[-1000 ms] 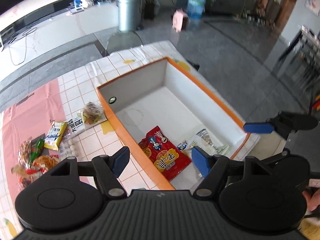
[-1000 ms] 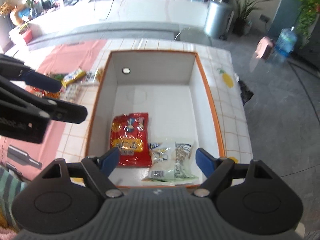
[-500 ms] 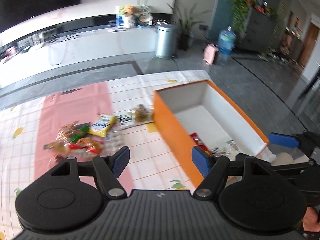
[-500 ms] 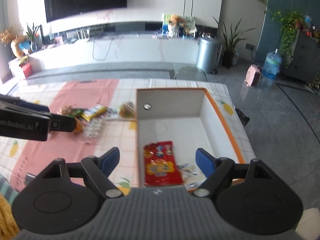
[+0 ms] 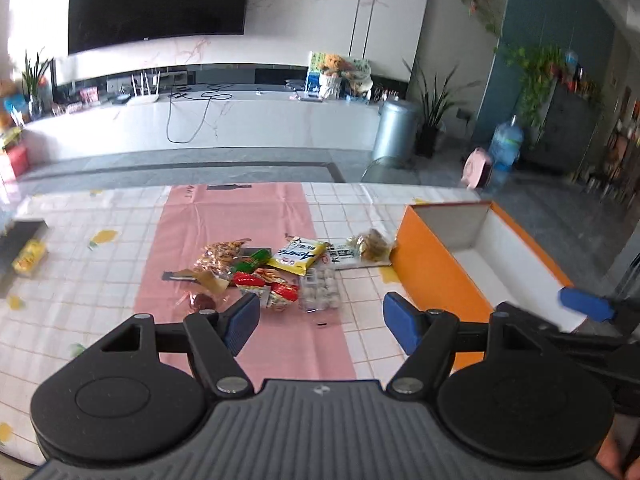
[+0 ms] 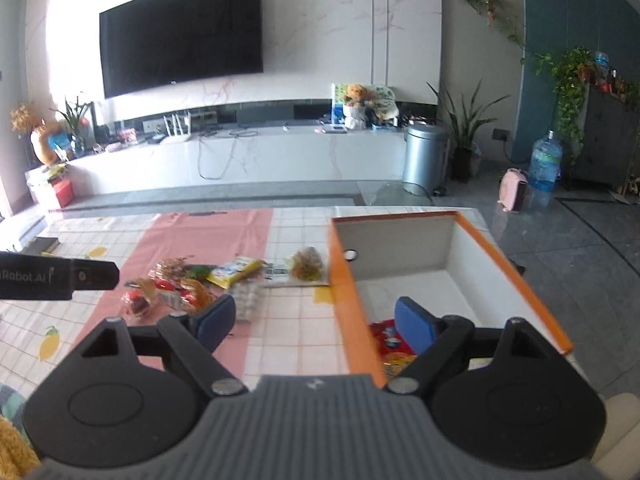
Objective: Organize snacks
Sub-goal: 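Grasp the red-and-yellow fries-snack bag with the left tool while the right tool grasps the clear egg-tart tray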
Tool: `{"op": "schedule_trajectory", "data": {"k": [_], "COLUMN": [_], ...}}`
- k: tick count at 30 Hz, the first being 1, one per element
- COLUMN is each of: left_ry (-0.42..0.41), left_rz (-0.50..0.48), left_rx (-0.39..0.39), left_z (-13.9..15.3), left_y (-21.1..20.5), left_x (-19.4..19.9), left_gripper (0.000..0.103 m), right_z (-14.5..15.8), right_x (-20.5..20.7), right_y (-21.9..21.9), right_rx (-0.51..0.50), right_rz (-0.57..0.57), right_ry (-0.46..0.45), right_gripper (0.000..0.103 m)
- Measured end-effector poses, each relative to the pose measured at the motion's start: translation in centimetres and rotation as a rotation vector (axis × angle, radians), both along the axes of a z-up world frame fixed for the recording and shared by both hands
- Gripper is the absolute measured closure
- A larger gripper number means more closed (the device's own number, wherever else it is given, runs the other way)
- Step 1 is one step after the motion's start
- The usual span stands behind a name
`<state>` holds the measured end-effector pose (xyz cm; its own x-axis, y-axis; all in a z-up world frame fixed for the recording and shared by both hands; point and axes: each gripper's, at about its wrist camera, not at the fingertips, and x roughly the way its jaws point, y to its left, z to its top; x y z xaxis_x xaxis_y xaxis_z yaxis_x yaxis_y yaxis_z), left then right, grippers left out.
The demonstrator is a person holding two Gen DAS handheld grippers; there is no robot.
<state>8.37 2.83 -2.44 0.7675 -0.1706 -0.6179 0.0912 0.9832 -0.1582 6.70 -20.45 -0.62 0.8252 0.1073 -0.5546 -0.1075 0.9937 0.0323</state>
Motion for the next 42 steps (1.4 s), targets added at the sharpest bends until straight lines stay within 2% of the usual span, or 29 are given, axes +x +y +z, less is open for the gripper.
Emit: {"op": "schedule_trajectory", "data": {"k": [4,15,19,24,29,34,42], "left_ry": [0.000,0.038,0.072,0.119,0.158,0.170,0.260], "left_rz": [0.047,0.074,0.049,0.004,-0.022,-0.023,0.009], "left_rx": [-0.036,0.037,0.030,0.015,-0.014,-0.018,-0.044], "left_z": [-1.4,-3.4,-4.4,-6.1,-7.5,-8.9,-11.4], "left_y": [2.4,6.4,7.3,7.5,6.6,5.3,4.9], "left_x": [-0.1,3.5,6.0,8.6,10.9,13.2,16.5], "left_gripper": [0.020,0.020,0.021,0.023,0.023,0.021,0.021], "right_z": [-1.6,-5.1,-6.4,-8.1,-10.2,-12.9,-15.9], "right_x": [0.9,5.4,7.8,10.7,13.4,16.3,19.1], "right_y": [1.7,6.5,8.0,9.5,10.6,10.5,10.2], "right_rx": [0.025,0.036,0.017,0.013,-0.047,-0.054,-0.020], "right_rz": [0.008,0.070,0.100,0.132,0.134,0.127,0.148], "right_ry": [-0.006,0.015,0.024,0.052,0.070,0.120,0.189], "right_gripper": [0.019,0.020,0.024,0.031,0.034,0.034,0.034]}}
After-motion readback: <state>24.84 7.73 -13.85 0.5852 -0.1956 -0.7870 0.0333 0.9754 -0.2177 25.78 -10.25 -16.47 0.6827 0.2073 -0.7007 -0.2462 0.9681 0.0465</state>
